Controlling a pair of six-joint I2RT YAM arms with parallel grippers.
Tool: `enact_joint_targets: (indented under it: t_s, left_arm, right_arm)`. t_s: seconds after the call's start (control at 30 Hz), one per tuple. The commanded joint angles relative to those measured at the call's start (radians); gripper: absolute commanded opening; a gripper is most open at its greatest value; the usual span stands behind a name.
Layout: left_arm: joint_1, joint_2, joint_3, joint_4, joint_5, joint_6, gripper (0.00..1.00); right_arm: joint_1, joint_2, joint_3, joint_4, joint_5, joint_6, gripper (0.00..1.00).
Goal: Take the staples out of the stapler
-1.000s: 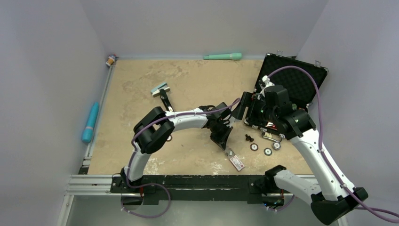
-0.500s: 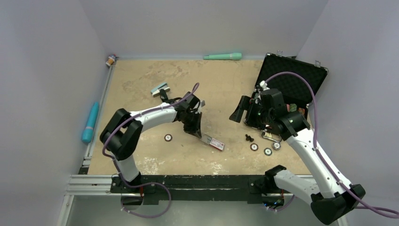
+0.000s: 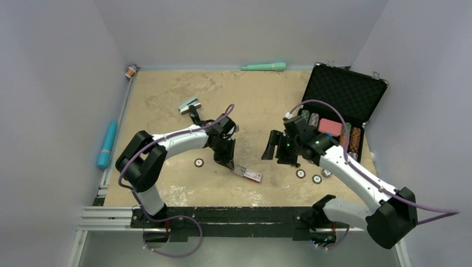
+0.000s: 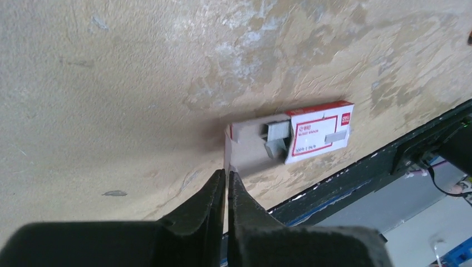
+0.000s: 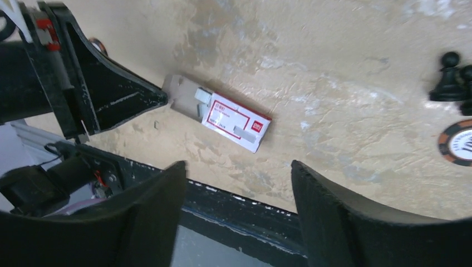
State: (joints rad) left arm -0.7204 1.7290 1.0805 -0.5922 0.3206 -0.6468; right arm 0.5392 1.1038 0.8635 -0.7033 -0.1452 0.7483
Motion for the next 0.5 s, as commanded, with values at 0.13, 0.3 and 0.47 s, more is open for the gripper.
enact_joint_targets:
  t_s: [0.13,0.3,0.47]
  left_arm:
    - [0.004,-0.022,-0.006,-0.077,-0.011,-0.007,0.51]
    - [0.004,-0.102,0.069,-0.191,-0.093,0.052,0.15]
    - [0.012,-0.144,0.094,-0.285,-0.221,0.137,0.00]
  right_arm:
    - [0.111,0.016,-0.087,0.071,0.041,0.106,0.43]
    - [0.110,-0.026,-0.173,0.058,0.071,0.099,0.26]
    - [0.110,-0.050,-0.253,0.122,0.043,0.112,0.13]
